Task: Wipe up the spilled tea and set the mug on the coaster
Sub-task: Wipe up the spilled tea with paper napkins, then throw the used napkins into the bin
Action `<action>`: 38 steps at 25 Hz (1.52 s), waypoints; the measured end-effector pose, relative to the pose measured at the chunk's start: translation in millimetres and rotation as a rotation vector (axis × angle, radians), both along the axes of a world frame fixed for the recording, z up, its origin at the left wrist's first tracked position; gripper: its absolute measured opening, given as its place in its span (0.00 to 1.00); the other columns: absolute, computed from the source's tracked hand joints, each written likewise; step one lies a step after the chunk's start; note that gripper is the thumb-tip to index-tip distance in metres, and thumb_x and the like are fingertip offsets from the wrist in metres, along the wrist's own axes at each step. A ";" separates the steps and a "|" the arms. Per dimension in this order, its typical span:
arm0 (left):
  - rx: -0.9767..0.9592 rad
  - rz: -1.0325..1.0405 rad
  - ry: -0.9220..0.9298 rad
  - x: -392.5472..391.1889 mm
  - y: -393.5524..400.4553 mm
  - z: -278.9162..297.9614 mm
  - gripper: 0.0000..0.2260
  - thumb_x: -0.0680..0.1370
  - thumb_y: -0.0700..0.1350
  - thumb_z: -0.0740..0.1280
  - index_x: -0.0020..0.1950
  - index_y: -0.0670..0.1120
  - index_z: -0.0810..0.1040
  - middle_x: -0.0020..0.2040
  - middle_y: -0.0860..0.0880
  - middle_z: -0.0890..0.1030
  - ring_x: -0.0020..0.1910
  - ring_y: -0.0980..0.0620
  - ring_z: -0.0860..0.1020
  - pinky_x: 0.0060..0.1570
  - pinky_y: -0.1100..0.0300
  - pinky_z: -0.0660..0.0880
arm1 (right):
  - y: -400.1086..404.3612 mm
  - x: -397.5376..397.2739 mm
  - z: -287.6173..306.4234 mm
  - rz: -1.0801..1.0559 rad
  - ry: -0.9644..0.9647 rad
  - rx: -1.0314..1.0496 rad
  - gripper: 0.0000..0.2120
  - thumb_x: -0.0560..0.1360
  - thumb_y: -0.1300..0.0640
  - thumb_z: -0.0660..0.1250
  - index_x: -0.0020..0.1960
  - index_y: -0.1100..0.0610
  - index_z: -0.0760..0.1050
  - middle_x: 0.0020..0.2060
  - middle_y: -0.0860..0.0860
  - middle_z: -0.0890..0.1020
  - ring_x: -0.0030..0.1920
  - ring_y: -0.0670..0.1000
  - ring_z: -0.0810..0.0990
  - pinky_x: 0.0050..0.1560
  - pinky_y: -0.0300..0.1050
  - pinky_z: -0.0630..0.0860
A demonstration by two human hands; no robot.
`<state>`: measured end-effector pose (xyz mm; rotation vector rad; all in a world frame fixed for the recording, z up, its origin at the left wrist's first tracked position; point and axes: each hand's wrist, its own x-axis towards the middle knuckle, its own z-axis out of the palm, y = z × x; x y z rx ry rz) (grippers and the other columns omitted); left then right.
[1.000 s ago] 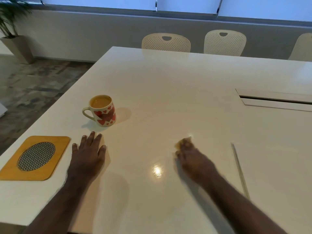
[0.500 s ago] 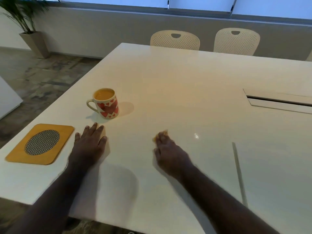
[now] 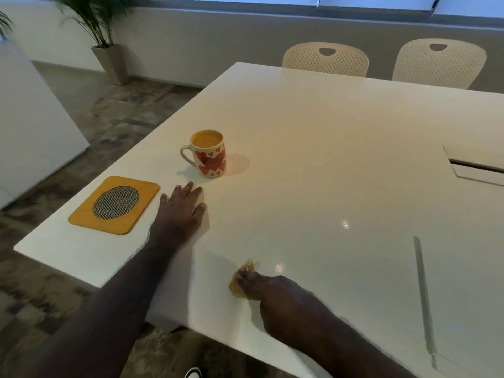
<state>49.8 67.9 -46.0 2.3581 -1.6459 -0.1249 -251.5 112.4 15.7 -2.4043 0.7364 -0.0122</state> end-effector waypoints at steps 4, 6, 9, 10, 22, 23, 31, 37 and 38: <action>-0.036 0.023 0.037 -0.9 -0.5 1.3 0.24 0.81 0.56 0.52 0.76 0.50 0.63 0.79 0.49 0.59 0.79 0.45 0.54 0.75 0.38 0.47 | -3.9 5.4 13.4 -0.242 -0.237 0.359 0.29 0.76 0.68 0.59 0.68 0.41 0.73 0.63 0.36 0.77 0.61 0.35 0.76 0.62 0.28 0.70; -0.184 0.032 0.116 -2.9 4.2 9.2 0.21 0.81 0.52 0.56 0.74 0.50 0.67 0.78 0.49 0.62 0.78 0.46 0.56 0.75 0.40 0.49 | -7.2 20.6 17.8 -0.375 -0.368 0.537 0.27 0.76 0.69 0.60 0.65 0.42 0.76 0.60 0.36 0.80 0.58 0.39 0.80 0.62 0.41 0.76; -0.481 -0.004 0.280 -4.7 29.2 30.6 0.16 0.79 0.44 0.63 0.66 0.48 0.76 0.71 0.49 0.73 0.71 0.49 0.69 0.70 0.49 0.66 | -5.9 57.9 19.4 -0.475 -0.578 0.816 0.21 0.77 0.70 0.63 0.62 0.48 0.79 0.56 0.46 0.84 0.55 0.49 0.84 0.53 0.47 0.80; -0.554 -0.013 0.370 -4.8 41.2 39.4 0.15 0.78 0.43 0.63 0.64 0.48 0.78 0.66 0.50 0.77 0.65 0.52 0.74 0.64 0.53 0.73 | -3.6 73.3 19.9 -0.502 -0.629 0.866 0.19 0.77 0.69 0.64 0.61 0.49 0.79 0.55 0.47 0.85 0.54 0.50 0.84 0.50 0.45 0.80; -0.639 0.381 1.104 142.7 248.0 90.7 0.12 0.80 0.48 0.63 0.52 0.44 0.84 0.47 0.44 0.84 0.47 0.45 0.83 0.48 0.49 0.80 | 87.5 302.7 22.0 -0.350 -0.607 0.891 0.13 0.74 0.62 0.72 0.53 0.45 0.79 0.45 0.43 0.86 0.48 0.45 0.85 0.42 0.38 0.81; -0.655 0.411 1.141 155.6 263.6 87.5 0.13 0.79 0.50 0.64 0.52 0.44 0.84 0.47 0.43 0.85 0.47 0.45 0.83 0.46 0.53 0.80 | 96.9 317.8 20.6 -0.327 -0.599 0.893 0.14 0.74 0.62 0.72 0.53 0.45 0.79 0.44 0.42 0.86 0.47 0.43 0.85 0.39 0.36 0.79; -0.762 0.579 1.145 242.3 350.9 35.7 0.11 0.72 0.44 0.69 0.52 0.44 0.84 0.48 0.43 0.85 0.47 0.48 0.84 0.47 0.58 0.81 | 174.0 419.7 -16.3 -0.219 -0.481 0.951 0.12 0.74 0.59 0.72 0.55 0.48 0.80 0.46 0.45 0.84 0.48 0.43 0.84 0.44 0.37 0.81; -0.571 0.748 1.180 320.1 349.7 -57.1 0.06 0.75 0.37 0.69 0.50 0.42 0.84 0.41 0.45 0.86 0.36 0.54 0.82 0.36 0.62 0.79 | 189.0 499.0 -111.1 -0.372 -0.288 1.020 0.10 0.75 0.62 0.71 0.56 0.55 0.80 0.47 0.48 0.84 0.45 0.43 0.83 0.42 0.34 0.78; -0.502 0.782 1.171 331.1 345.0 -76.8 0.06 0.76 0.37 0.69 0.49 0.43 0.84 0.39 0.46 0.85 0.34 0.55 0.80 0.33 0.63 0.78 | 185.7 511.1 -129.8 -0.423 -0.241 1.013 0.10 0.75 0.63 0.70 0.56 0.56 0.80 0.46 0.49 0.84 0.44 0.44 0.83 0.41 0.34 0.78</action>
